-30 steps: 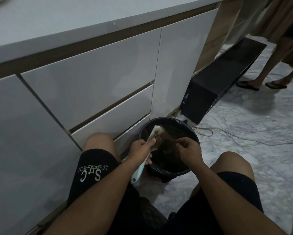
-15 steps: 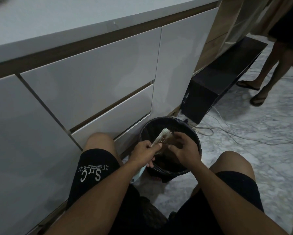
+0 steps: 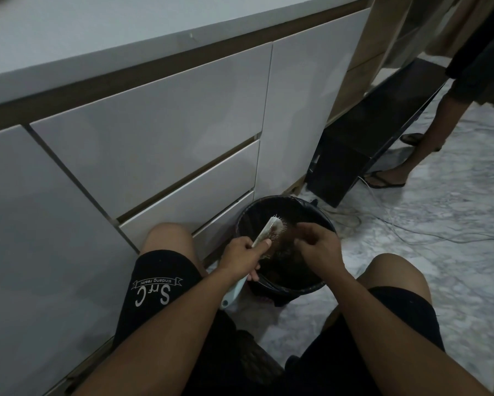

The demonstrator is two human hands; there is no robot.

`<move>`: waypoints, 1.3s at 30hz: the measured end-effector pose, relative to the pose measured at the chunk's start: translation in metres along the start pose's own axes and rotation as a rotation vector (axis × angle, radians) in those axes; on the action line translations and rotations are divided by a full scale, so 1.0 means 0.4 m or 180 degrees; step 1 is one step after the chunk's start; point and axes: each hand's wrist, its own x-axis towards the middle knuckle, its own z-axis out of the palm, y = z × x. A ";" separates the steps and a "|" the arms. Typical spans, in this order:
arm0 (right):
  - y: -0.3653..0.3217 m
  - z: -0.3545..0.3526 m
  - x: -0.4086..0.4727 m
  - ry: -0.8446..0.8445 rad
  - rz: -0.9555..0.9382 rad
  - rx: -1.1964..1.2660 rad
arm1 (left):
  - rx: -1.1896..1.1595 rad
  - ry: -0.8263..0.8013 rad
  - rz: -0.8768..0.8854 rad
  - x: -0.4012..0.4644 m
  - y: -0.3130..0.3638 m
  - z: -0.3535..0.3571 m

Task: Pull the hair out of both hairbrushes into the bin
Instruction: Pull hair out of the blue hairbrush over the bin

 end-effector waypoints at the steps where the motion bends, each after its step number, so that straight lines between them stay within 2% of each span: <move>1: -0.003 0.004 -0.003 -0.0110 -0.0105 0.0006 | 0.0018 -0.0016 -0.0005 0.001 -0.001 0.000; 4: -0.005 0.021 -0.010 -0.0284 -0.0460 0.0037 | 0.0041 -0.0080 -0.0012 0.001 -0.001 0.000; 7: -0.004 0.032 -0.014 -0.0078 -0.0620 -0.0114 | 0.0031 -0.0188 -0.0037 0.001 -0.001 0.002; 16: -0.012 0.001 -0.008 0.0566 -0.0042 0.0095 | 0.0047 -0.0245 -0.0026 0.003 -0.008 0.007; 20: -0.007 0.005 -0.009 0.0073 -0.0366 -0.0009 | 0.0061 -0.0294 -0.0065 -0.003 -0.006 0.003; 23: 0.004 0.020 -0.014 -0.0306 -0.0884 -0.0388 | 0.0101 -0.0302 -0.0080 -0.007 -0.002 0.002; 26: 0.008 0.033 -0.017 -0.0251 -0.1114 -0.0699 | 0.0226 -0.0372 -0.0091 -0.013 0.000 0.000; 35: 0.017 0.005 0.008 0.0569 -0.0488 -0.0263 | 0.0298 -0.0452 -0.0255 -0.021 0.006 -0.001; 37: 0.018 0.002 0.009 0.0367 -0.0466 -0.0207 | 0.0184 -0.0465 -0.0319 -0.021 0.008 -0.003; 39: 0.015 0.003 0.002 -0.0061 -0.0492 -0.0111 | 0.0049 -0.0449 -0.0396 -0.021 0.014 -0.004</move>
